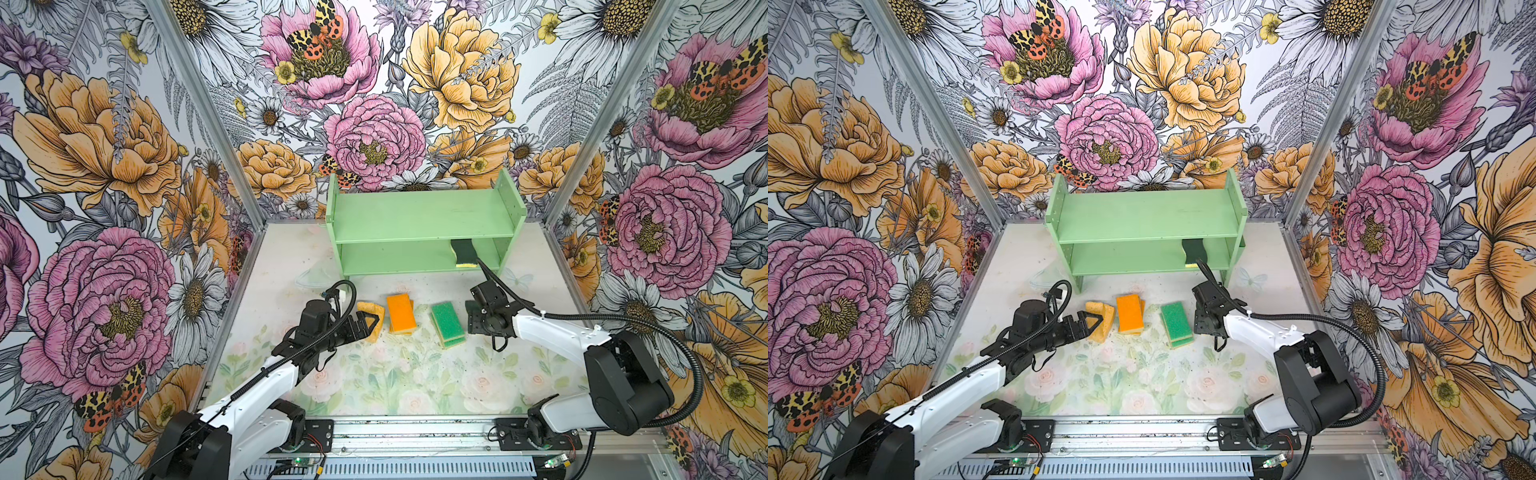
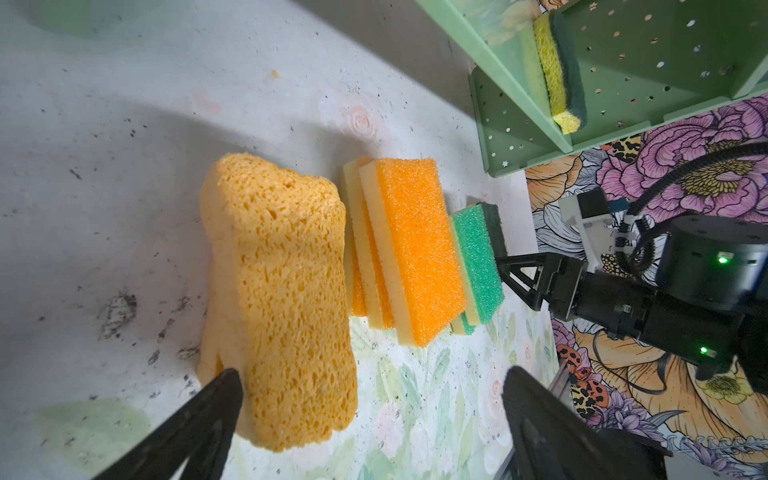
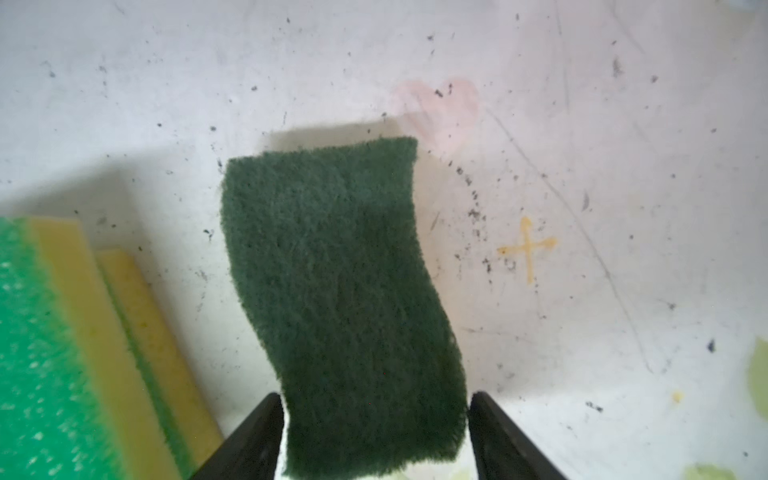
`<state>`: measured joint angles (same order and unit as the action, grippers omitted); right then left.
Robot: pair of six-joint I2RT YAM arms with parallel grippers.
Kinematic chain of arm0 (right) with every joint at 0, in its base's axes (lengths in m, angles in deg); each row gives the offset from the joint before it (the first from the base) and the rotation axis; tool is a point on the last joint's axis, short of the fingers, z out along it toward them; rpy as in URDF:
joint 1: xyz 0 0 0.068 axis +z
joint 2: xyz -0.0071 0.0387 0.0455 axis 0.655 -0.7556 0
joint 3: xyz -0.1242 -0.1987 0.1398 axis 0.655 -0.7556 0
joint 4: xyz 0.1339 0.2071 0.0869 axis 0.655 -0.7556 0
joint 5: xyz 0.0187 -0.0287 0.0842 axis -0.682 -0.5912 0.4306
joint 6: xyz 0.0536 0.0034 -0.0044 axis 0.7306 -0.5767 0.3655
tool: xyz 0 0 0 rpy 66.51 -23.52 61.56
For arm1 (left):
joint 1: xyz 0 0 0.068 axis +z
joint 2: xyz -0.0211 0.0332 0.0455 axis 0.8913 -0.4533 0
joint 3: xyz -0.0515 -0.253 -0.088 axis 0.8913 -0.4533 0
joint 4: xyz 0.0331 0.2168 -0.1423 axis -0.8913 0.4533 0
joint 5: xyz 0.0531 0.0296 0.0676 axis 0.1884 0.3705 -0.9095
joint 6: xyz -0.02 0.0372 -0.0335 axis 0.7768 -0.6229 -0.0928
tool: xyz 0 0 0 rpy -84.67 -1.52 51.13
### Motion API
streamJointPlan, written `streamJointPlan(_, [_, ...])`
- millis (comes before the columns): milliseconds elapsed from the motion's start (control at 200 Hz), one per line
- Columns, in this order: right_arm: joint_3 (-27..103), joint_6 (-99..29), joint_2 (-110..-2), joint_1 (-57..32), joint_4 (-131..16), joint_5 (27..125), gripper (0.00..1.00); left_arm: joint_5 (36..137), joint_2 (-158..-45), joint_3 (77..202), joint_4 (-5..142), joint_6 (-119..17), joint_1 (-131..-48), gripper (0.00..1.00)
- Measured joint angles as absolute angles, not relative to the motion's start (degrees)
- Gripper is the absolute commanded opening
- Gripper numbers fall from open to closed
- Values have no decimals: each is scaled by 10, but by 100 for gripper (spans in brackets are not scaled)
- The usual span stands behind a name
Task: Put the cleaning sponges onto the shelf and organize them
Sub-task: 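Lift the second scouring pad with the right gripper off the table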
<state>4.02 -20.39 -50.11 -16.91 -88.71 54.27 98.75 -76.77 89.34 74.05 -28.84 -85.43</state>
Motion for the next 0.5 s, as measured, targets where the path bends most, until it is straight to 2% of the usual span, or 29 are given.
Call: streamJointPlan(500, [40,-156,-550,-120,-849,527,72,987,-771,893,737,-289,-857,99])
